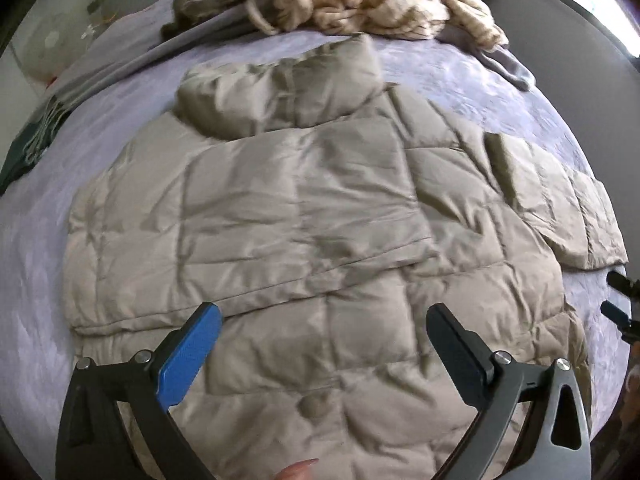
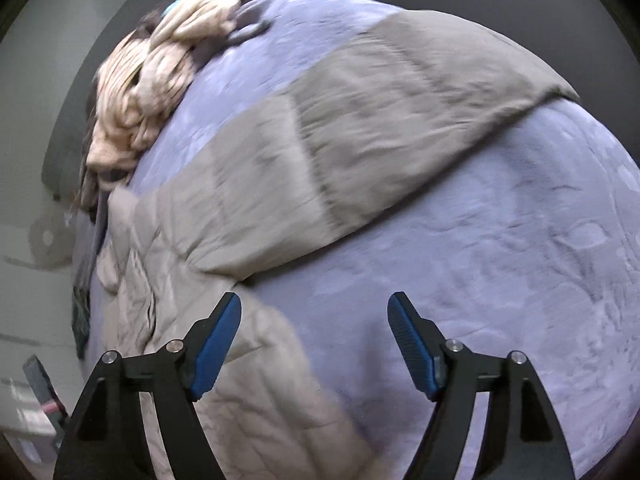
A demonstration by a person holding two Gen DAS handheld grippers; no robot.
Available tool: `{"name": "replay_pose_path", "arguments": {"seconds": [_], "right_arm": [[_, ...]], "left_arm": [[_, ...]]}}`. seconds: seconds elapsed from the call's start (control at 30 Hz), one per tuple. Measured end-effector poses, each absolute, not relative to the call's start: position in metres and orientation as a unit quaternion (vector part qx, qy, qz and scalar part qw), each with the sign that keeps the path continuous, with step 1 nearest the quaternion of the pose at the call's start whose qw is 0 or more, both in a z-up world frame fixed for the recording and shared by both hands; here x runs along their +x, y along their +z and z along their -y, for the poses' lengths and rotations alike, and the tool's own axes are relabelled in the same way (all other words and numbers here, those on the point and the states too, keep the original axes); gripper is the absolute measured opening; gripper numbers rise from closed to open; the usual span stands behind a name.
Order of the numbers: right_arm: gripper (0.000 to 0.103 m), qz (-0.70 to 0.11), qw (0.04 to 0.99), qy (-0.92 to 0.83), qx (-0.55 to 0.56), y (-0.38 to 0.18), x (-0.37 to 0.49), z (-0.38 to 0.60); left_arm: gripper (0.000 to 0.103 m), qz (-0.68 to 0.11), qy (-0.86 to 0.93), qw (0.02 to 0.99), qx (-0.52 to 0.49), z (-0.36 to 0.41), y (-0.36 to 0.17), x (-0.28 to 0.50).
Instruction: Fold large clothes
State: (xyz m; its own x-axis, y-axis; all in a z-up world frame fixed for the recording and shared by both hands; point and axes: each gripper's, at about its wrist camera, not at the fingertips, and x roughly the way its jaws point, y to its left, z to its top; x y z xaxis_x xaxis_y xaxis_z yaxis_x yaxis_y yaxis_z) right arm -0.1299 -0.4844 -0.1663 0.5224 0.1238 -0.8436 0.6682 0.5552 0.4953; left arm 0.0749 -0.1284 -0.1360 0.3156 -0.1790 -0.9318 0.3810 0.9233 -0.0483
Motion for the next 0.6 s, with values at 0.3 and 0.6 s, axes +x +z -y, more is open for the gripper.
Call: {"name": "replay_pose_path", "arguments": {"seconds": [0.3, 0.6], "right_arm": [[0.091, -0.389, 0.747, -0.229, 0.489, -0.179, -0.154, 0.544], [0.103, -0.323, 0.710, -0.202, 0.593, -0.207, -0.148, 0.599]], "left_arm": [[0.103, -0.573, -0.191, 0.791, 0.100, 0.166, -0.142, 0.074], [0.103, -0.587, -0.206, 0.776, 0.102, 0.182, -0.149, 0.070]]}}
